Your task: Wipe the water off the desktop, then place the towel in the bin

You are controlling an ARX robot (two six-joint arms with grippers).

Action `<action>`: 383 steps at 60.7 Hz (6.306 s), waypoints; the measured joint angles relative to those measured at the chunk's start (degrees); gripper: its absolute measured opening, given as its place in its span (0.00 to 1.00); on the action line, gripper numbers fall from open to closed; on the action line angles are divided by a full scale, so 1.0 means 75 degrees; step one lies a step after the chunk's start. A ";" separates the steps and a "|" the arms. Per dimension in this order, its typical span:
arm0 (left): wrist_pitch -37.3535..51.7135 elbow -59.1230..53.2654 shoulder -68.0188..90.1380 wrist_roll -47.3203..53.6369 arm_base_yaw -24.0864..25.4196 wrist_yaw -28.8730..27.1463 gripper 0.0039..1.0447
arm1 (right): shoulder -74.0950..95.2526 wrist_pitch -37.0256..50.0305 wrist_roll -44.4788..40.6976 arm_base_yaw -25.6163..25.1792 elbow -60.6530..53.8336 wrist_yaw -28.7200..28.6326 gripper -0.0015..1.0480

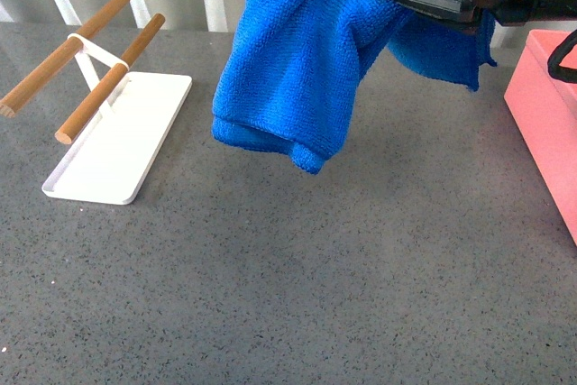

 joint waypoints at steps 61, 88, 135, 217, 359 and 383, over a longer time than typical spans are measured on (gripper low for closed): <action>-0.2346 -0.1480 -0.4048 0.0006 0.0842 0.0836 0.03 | -0.0090 -0.1052 -0.0933 0.0070 0.0012 0.0268 0.04; -0.3719 -0.1480 -0.5455 0.0006 0.0842 0.0836 0.03 | -0.0090 -0.1241 -0.1125 0.0061 0.0026 0.0312 0.04; -0.6030 -0.1480 -0.7720 0.0006 0.0842 0.0839 0.03 | -0.0050 -0.2084 -0.1763 -0.0221 0.0020 0.0297 0.04; -0.6035 -0.1480 -0.7723 0.0023 0.0842 0.0839 0.94 | 0.5896 -0.9055 -0.6202 0.0274 0.7676 0.6898 0.04; -0.6035 -0.1480 -0.7726 0.0023 0.0842 0.0839 0.94 | 0.0775 -1.0267 -0.4339 -0.3284 0.5438 0.8341 0.04; -0.6035 -0.1480 -0.7726 0.0023 0.0842 0.0836 0.94 | 0.0775 -1.0264 -0.4403 -0.3302 0.5362 0.8000 0.45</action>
